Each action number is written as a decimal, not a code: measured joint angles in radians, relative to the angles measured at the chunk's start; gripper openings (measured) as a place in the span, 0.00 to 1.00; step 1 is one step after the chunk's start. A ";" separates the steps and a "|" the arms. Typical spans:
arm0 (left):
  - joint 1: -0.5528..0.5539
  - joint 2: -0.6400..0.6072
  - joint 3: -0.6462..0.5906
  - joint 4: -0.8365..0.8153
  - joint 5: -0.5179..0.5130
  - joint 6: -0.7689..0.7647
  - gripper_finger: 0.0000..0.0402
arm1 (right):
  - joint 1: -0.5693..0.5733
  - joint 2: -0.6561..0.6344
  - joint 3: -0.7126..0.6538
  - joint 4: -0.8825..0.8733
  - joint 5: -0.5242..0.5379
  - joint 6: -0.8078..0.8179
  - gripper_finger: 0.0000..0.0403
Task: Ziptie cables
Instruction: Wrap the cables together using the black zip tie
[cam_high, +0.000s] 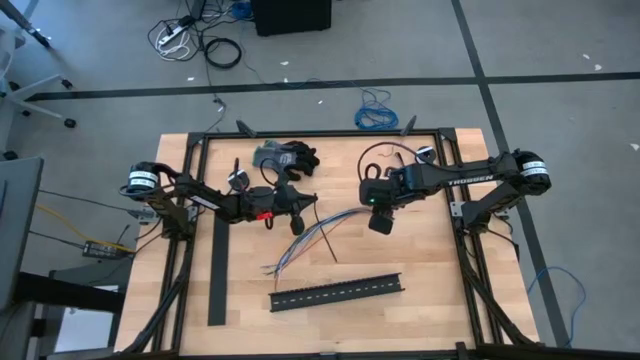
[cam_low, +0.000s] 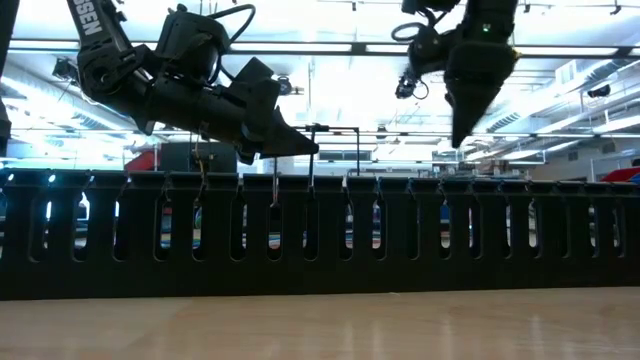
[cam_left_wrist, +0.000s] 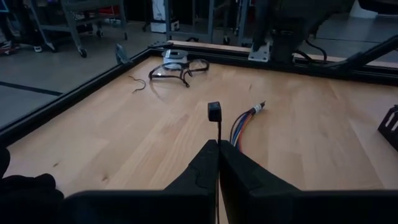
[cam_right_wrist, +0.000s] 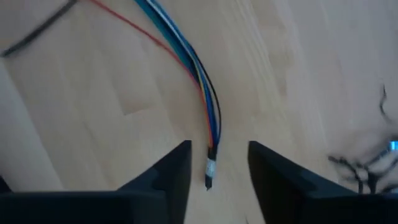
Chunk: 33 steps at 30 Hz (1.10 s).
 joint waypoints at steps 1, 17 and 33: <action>0.000 0.000 0.000 -0.001 0.000 0.000 0.00 | 0.007 0.000 -0.007 0.047 -0.010 -0.021 0.44; 0.000 0.000 0.000 -0.007 0.000 0.030 0.00 | 0.147 0.000 -0.423 1.011 -0.122 -0.382 0.53; 0.002 0.000 0.000 0.005 -0.004 0.027 0.00 | 0.135 0.199 -0.505 1.361 -0.294 -0.435 0.54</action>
